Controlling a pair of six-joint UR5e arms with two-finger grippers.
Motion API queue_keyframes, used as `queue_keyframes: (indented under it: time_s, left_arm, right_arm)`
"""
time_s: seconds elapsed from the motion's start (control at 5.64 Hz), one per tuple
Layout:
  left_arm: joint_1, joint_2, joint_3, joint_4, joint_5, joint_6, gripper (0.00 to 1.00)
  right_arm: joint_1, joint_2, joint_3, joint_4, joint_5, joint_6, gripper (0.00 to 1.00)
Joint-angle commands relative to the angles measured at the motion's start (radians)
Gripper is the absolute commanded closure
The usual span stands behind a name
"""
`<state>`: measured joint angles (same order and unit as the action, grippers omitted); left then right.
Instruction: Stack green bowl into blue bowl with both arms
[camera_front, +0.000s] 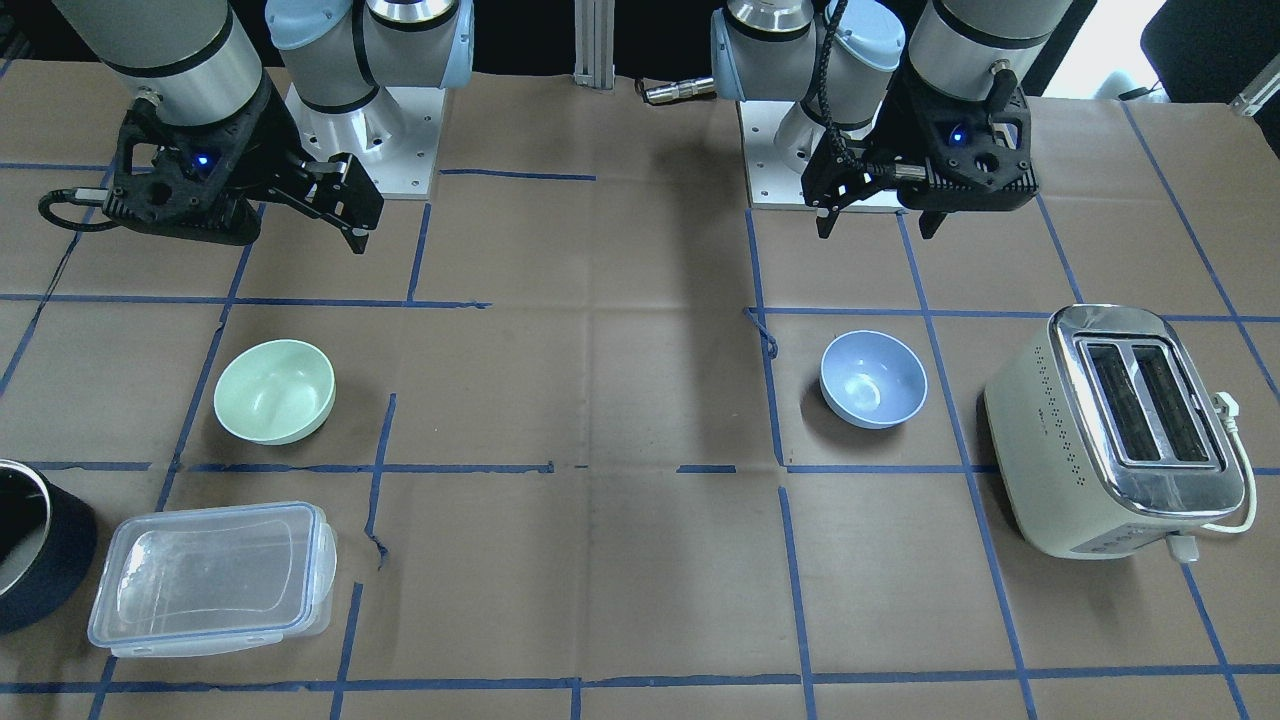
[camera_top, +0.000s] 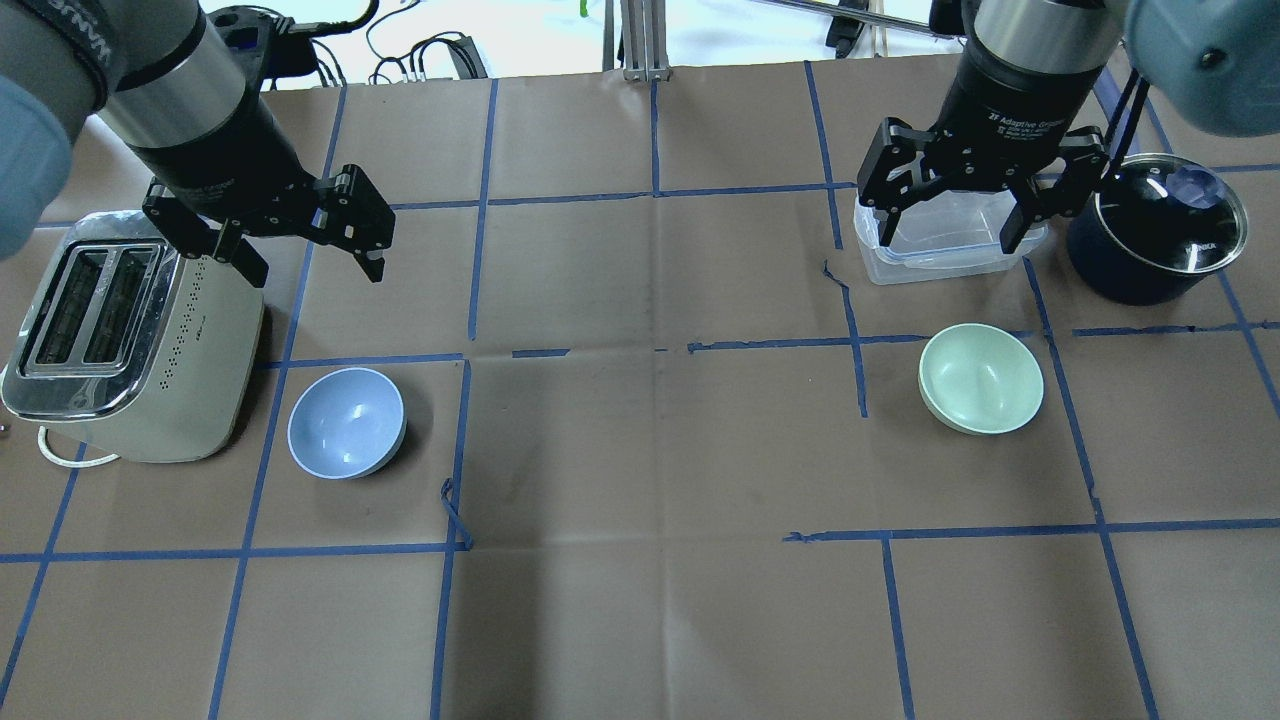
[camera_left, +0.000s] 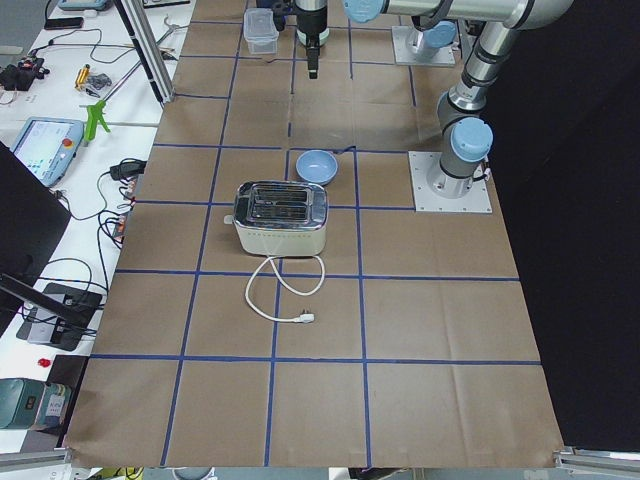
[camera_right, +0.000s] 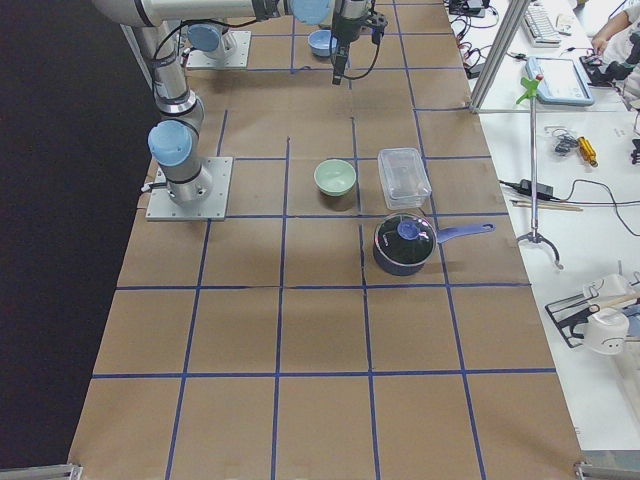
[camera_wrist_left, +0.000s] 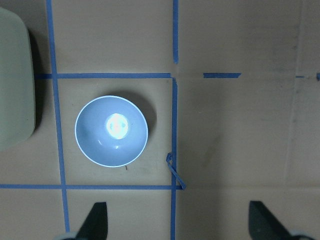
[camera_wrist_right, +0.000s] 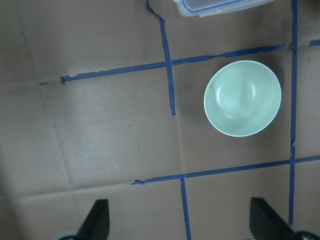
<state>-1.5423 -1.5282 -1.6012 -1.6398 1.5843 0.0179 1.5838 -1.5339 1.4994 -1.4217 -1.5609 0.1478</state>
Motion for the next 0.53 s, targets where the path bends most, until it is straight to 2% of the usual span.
queue_keyframes:
  time_s: [0.0,0.18,0.35]
  left_arm:
    - [0.059,-0.006,-0.136,0.106,-0.006,0.022,0.02]
    - [0.076,-0.012,-0.245,0.203,-0.006,0.036,0.02]
    - [0.077,-0.026,-0.366,0.363,-0.004,0.043,0.02]
  right_arm:
    - [-0.01,0.0,0.01,-0.003,-0.01,-0.022,0.0]
    - [-0.043,-0.003,0.018,0.0,-0.011,-0.081,0.0]
    - [-0.112,-0.009,0.03,0.001,-0.011,-0.162,0.0]
